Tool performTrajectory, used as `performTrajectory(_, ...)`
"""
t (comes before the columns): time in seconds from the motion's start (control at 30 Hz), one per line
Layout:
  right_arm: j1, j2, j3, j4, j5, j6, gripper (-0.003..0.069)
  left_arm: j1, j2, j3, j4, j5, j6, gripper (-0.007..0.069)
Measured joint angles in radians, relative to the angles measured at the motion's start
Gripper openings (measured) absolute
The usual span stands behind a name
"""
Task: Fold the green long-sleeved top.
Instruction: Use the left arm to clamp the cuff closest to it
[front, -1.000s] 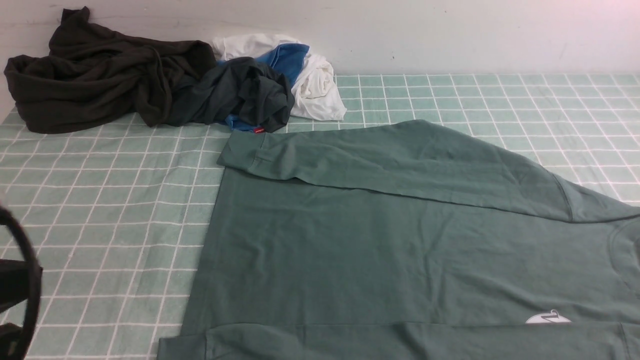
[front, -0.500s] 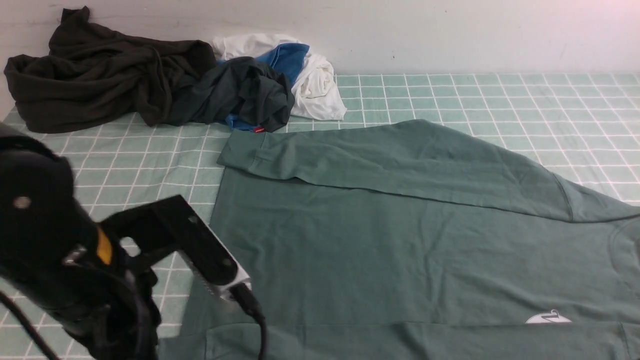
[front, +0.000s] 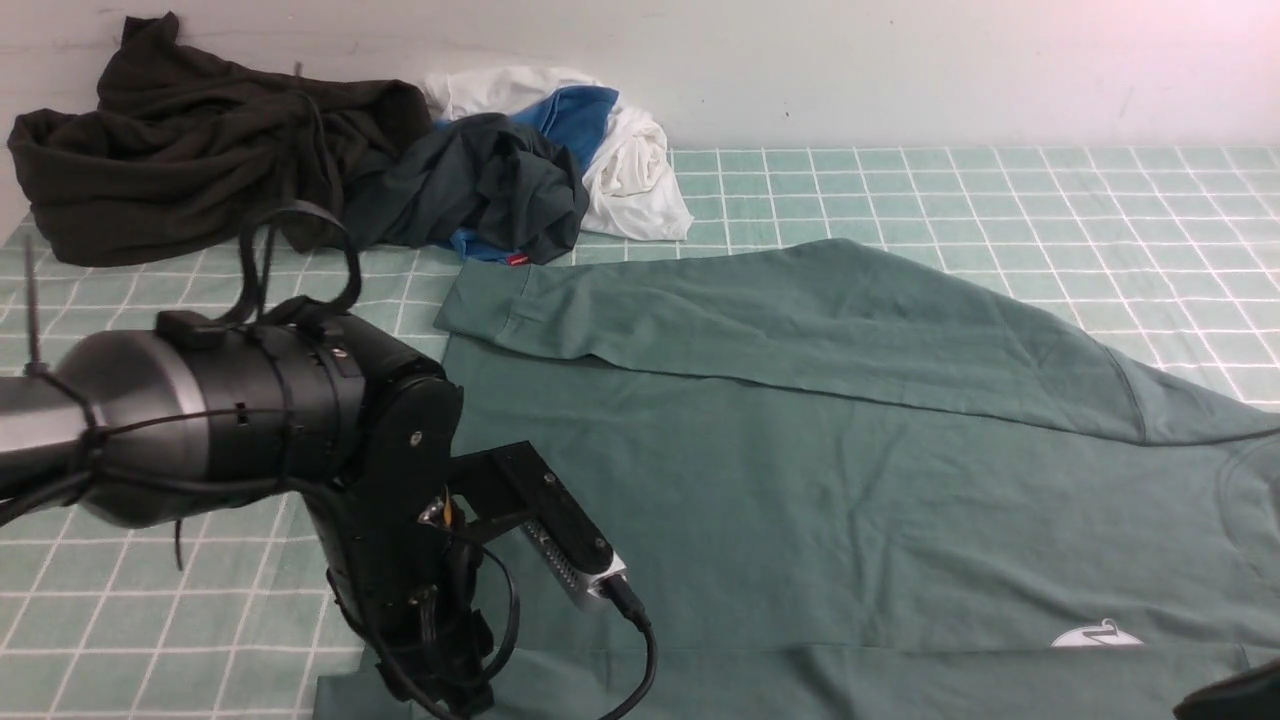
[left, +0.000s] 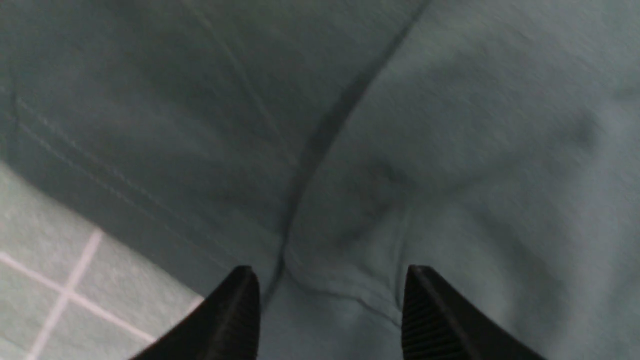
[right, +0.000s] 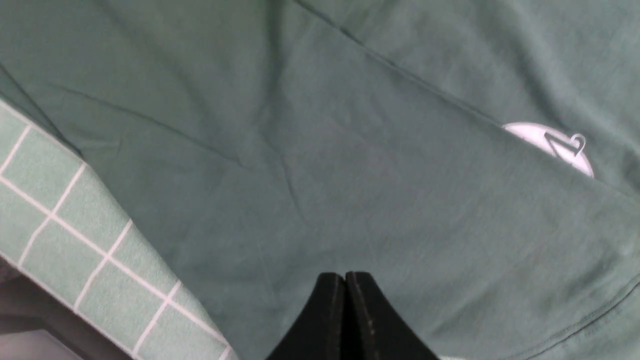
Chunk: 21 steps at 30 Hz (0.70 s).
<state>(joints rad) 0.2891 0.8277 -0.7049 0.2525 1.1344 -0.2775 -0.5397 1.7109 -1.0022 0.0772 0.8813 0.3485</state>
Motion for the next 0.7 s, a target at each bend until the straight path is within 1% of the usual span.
performTrajectory(0.13,0.000,0.000,0.000,0.000,-0.050,0.000,-0.0014,0.000,0.082,-0.056,0.018,-0.007,0.000,0.0354)
performTrajectory(0.2,0.000,0.000,0.000,0.000,-0.057,0.000,-0.0014,0.000,0.108,-0.066,0.013,0.015,0.000,0.0325)
performTrajectory(0.23,0.000,0.000,0.000,0.000,-0.060,0.000,-0.0014,0.000,0.123,-0.067,0.007,0.035,0.001,0.0294)
performTrajectory(0.27,0.000,0.000,0.000,0.000,-0.061,0.000,-0.0014,0.000,0.125,-0.068,0.006,0.040,0.001,0.0288)
performTrajectory(0.33,0.000,0.000,0.000,0.000,-0.062,0.000,-0.0014,0.000,0.134,-0.079,-0.007,0.071,0.002,0.0192)
performTrajectory(0.37,0.000,0.000,0.000,0.000,-0.062,0.000,-0.0014,0.000,0.134,-0.079,-0.008,0.071,0.002,0.0183)
performTrajectory(0.43,0.000,0.000,0.000,0.000,-0.065,0.000,-0.0014,-0.001,0.136,-0.090,-0.013,0.105,0.002,0.0057)
performTrajectory(0.47,0.000,0.000,0.000,0.000,-0.064,0.000,-0.0014,-0.001,0.139,-0.101,-0.013,0.125,0.002,0.0034)
performTrajectory(0.53,0.000,0.000,0.000,-0.001,-0.064,0.000,-0.0014,-0.001,0.140,-0.139,-0.013,0.169,0.002,0.0017)
performTrajectory(0.6,0.000,0.000,0.000,-0.010,-0.065,0.000,-0.0014,-0.001,0.140,-0.185,-0.013,0.204,0.003,0.0016)
performTrajectory(0.67,0.000,0.000,0.000,-0.053,-0.065,0.000,-0.0014,-0.001,0.140,-0.302,-0.005,0.265,0.003,0.0016)
performTrajectory(0.7,0.000,0.000,0.000,-0.057,-0.065,0.000,-0.0014,-0.001,0.140,-0.323,-0.005,0.273,0.003,0.0016)
